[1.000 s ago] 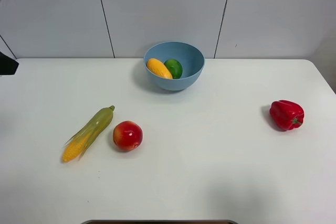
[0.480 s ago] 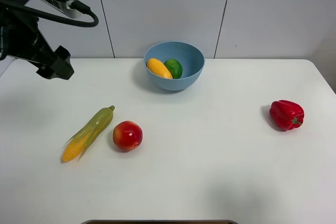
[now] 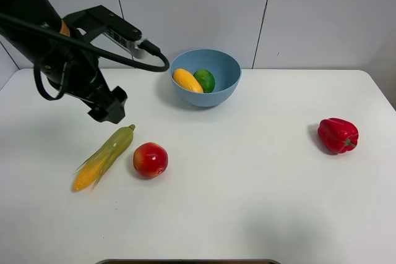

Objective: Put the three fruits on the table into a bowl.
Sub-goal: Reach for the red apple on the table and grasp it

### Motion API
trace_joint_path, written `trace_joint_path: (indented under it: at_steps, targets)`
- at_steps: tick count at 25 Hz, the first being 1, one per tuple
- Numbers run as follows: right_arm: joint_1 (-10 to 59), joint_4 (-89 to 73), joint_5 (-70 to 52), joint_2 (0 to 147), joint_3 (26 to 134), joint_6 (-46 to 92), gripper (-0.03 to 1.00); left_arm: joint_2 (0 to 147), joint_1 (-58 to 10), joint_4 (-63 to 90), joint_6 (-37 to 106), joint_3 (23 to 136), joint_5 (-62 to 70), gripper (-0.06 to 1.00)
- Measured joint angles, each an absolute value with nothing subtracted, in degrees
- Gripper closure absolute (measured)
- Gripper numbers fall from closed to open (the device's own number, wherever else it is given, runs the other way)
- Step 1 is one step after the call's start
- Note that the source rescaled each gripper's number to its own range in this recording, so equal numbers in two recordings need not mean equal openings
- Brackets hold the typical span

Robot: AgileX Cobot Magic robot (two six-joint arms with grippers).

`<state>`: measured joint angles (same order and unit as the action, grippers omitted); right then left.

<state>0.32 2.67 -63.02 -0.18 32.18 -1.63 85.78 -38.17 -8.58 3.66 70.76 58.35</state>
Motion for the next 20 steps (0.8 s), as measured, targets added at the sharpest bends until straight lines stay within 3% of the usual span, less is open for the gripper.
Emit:
trace_joint_path:
  at_steps: [20]
  targets:
    - [0.3,2.7,-63.0,-0.2,32.2,-1.6,0.06,100.2,-39.7,-4.3,0.5,70.5,48.4,-0.06]
